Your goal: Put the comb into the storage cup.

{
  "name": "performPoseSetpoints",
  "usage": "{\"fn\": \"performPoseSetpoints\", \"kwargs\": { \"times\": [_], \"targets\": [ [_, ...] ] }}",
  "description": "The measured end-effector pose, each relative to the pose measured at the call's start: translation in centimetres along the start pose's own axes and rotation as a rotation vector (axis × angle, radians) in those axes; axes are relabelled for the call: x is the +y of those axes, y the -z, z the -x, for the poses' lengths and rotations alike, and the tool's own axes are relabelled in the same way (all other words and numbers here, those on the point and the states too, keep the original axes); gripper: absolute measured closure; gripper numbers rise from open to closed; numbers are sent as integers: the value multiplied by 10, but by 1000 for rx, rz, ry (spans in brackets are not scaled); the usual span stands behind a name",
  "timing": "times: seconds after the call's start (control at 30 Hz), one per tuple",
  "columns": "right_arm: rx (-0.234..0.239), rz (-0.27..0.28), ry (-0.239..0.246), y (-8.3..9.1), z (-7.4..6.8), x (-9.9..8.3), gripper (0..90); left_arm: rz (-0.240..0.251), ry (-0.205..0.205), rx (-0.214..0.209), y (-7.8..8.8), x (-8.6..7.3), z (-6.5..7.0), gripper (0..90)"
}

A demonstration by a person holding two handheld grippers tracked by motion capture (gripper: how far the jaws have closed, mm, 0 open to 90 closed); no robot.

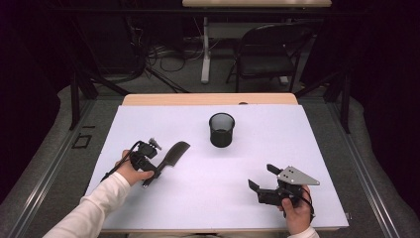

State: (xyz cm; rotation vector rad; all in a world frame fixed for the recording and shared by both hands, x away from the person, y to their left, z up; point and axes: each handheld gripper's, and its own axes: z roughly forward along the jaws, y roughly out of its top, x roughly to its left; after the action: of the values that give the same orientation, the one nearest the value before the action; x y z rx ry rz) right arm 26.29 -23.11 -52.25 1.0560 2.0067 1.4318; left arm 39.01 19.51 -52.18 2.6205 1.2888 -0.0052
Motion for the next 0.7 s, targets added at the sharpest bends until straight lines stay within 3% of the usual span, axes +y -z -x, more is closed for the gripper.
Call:
{"fn": "performPoseSetpoints", "kwargs": {
  "times": [0.23,0.7],
  "targets": [
    [1,0,-5,0,1,0,137,-19,-15,7,-3,0,2,666],
    [-1,-5,-2,-1,1,-1,137,-14,-9,23,-4,0,3,695]
  ]
}}
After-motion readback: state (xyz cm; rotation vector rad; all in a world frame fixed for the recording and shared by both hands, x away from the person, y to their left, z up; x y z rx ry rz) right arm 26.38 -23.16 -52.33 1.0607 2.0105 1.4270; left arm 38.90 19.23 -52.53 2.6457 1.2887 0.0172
